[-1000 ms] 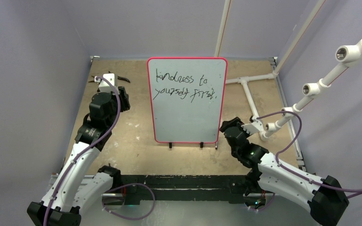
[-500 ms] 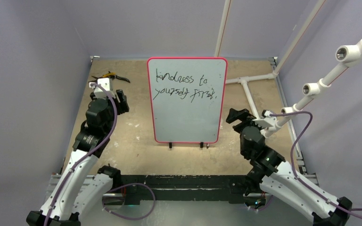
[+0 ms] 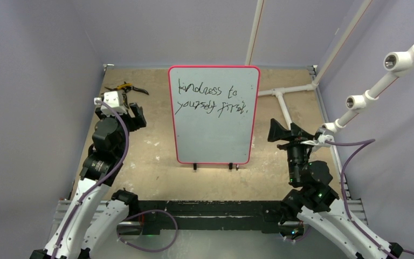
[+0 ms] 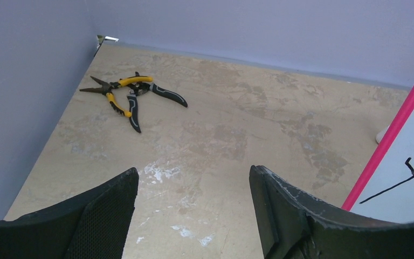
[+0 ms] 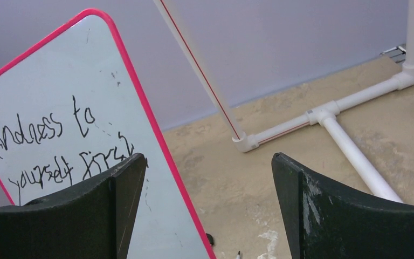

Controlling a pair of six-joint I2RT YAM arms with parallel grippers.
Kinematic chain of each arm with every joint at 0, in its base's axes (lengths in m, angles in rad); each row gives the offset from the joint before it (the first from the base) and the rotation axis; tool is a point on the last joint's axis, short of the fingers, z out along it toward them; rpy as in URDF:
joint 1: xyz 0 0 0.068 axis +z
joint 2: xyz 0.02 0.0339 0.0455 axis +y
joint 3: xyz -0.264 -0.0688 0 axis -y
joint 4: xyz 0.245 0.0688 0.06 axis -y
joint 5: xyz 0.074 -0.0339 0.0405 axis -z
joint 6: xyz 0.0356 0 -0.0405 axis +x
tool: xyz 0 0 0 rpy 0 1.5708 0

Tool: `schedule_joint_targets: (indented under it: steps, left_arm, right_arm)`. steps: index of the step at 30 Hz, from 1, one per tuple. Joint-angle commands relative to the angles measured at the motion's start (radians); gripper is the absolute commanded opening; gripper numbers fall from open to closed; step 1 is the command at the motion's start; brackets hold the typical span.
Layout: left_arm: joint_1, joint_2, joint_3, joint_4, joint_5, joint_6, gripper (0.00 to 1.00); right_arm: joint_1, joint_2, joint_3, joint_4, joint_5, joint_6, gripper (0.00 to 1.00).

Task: Write a sentence on the whiteboard
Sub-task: Reset both arms

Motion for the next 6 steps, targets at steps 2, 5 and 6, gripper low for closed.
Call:
schedule_joint_targets:
  steps: [2, 5, 6]
  left_arm:
    - [0.006, -0.025, -0.027, 0.047, -0.02, 0.001, 0.82]
    - [0.006, -0.034, -0.029, 0.048, -0.011, 0.003, 0.88]
    - [0.006, -0.037, -0.027, 0.047, -0.015, 0.0, 0.89]
  right_arm:
    - [0.0, 0.024, 0.008, 0.039, -0.036, -0.065, 0.89]
    - [0.0, 0.046, 0.019, 0.038, -0.032, -0.067, 0.89]
    - [0.0, 0.052, 0.022, 0.038, -0.032, -0.067, 0.89]
